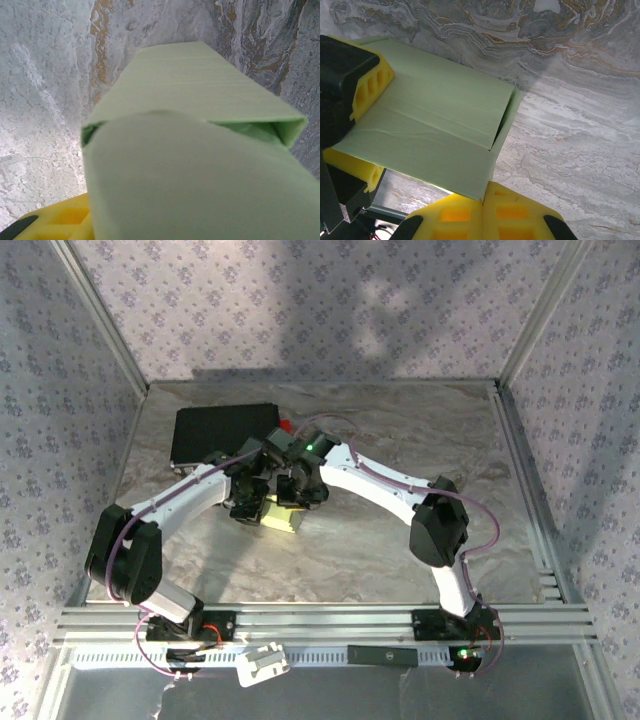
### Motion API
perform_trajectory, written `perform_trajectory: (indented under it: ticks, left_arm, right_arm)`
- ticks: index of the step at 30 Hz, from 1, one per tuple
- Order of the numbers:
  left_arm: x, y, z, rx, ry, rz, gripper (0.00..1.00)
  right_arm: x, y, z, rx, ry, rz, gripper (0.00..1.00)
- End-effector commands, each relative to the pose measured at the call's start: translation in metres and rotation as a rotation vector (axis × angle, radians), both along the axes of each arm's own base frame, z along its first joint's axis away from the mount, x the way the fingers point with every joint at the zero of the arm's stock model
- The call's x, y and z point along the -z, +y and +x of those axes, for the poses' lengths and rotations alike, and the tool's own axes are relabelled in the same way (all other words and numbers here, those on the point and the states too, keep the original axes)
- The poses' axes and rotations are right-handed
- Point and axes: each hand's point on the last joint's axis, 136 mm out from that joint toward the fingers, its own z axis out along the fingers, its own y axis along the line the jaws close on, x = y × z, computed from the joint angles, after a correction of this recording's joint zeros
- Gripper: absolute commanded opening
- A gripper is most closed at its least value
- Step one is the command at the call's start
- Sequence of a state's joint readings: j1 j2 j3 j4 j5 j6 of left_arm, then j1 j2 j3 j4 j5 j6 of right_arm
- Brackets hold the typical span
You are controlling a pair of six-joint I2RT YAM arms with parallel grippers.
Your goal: Fold the paper box
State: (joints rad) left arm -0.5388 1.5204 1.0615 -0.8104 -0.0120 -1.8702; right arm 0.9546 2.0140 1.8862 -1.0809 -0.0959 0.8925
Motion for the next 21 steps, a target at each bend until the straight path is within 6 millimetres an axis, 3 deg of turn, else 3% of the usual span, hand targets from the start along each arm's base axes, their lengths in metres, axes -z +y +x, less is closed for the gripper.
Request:
perform_trajectory:
  ticks: [1,14,21]
  left_arm:
    - [-0.002,-0.029,-0.011,-0.009,0.051,-0.142,0.49]
    - [-0.001,-0.038,-0.014,-0.018,0.043,-0.220,0.52]
    - [0.005,-0.045,-0.011,-0.013,0.045,-0.255,0.52]
  right_arm:
    - [-0.018,0.039,0.002,-0.010,-0.007,0.186,0.00]
    - [-0.021,0.038,0.014,0.082,0.022,0.272,0.00]
    - [-0.016,0.051,0.012,0.042,0.029,0.275,0.00]
